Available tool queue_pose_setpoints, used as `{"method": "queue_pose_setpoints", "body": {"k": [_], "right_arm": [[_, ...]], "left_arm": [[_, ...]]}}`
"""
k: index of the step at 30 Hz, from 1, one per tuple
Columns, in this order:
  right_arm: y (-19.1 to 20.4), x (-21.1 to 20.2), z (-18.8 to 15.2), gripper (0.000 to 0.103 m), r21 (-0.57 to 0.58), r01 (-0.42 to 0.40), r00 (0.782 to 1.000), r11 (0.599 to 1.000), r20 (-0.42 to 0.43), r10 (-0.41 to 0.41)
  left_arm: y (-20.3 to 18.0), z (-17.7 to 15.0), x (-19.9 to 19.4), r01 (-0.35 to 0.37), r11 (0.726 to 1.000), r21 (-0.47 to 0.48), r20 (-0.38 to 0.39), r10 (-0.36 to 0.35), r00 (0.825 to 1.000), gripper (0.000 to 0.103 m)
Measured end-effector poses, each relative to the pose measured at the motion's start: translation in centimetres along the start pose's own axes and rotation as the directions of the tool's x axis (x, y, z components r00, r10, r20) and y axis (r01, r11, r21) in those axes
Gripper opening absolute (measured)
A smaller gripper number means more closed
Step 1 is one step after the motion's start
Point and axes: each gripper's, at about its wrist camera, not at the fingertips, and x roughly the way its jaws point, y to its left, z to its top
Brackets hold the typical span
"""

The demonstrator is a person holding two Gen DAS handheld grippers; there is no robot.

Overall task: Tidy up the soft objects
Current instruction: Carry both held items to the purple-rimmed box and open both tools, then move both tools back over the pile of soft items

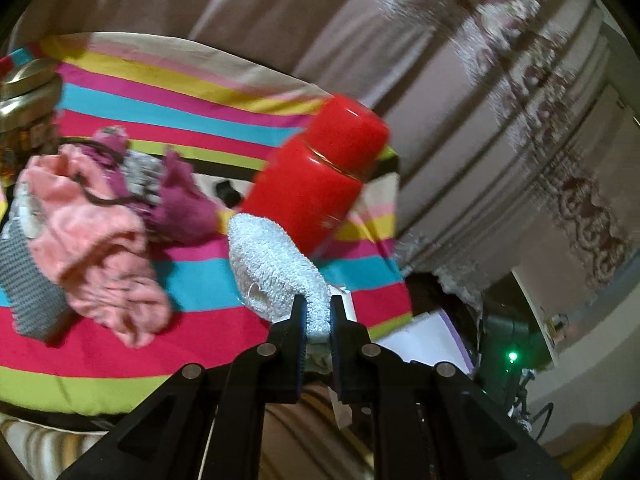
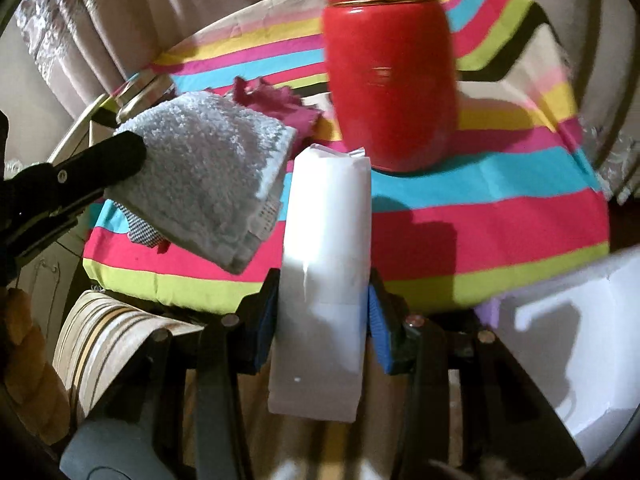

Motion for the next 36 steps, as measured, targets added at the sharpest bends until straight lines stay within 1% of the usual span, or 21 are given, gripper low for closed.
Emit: {"method": "queue_pose_setpoints", "body": {"k": [6,9,12,17,20,22,24,25,26,27,36], "right_arm": [[-5.0,-3.0,-1.9,0.045,0.091,0.045,0.999,0.995,0.023,-0.047],[-7.6,-4.4,-2.9,0.045,0.131,0.099,0.994,0.986,0.032,-0.105],[-10.2,-5.8,-3.7,0.045,0.173,0.163,0.984,0.971,0.047,-0.173],[-13.1,-8.2,-4.9,0.046,0.219,0.245,0.961,0.944,0.071,-0.266],[-14.2,-9.1,-5.3,0.046,0.237,0.294,0.946,0.926,0.067,-0.318],[-15.2,-9.6,-5.5,0.049,0.263,0.310,0.939,0.914,0.065,-0.337],[-16.0,-9.9,-5.9,0.057,0.290,0.281,0.946,0.915,0.076,-0.315],[-16.3,-9.9,-6.1,0.060,0.302,0.272,0.948,0.914,0.078,-0.308],[-16.4,-10.0,-6.1,0.065,0.309,0.270,0.948,0.912,0.078,-0.308],[-16.4,-9.9,-6.1,0.067,0.307,0.272,0.948,0.912,0.078,-0.309],[-14.6,-9.5,-5.6,0.067,0.266,0.250,0.957,0.931,0.079,-0.279]], "left_arm": [[-4.5,-1.2,2.2,0.064,0.996,0.056,-0.070,-0.060,0.996,0.011],[-7.1,-2.0,3.5,0.097,0.991,0.092,-0.117,-0.086,0.989,0.011],[-9.5,-2.9,4.9,0.126,0.984,0.123,-0.163,-0.105,0.981,0.011],[-12.5,-4.1,6.8,0.169,0.974,0.154,-0.231,-0.131,0.964,0.011],[-13.8,-4.7,8.1,0.194,0.968,0.157,-0.285,-0.144,0.948,0.019],[-14.0,-5.0,8.4,0.197,0.967,0.159,-0.297,-0.143,0.944,0.025],[-14.0,-5.0,8.4,0.190,0.968,0.162,-0.297,-0.135,0.945,0.038],[-13.9,-5.0,8.2,0.182,0.970,0.160,-0.292,-0.130,0.947,0.042],[-13.7,-4.9,8.0,0.177,0.972,0.156,-0.288,-0.127,0.949,0.048],[-13.3,-4.7,7.7,0.169,0.974,0.148,-0.278,-0.123,0.953,0.051],[-10.1,-3.2,6.5,0.102,0.988,0.114,-0.217,-0.076,0.973,0.053]]}}
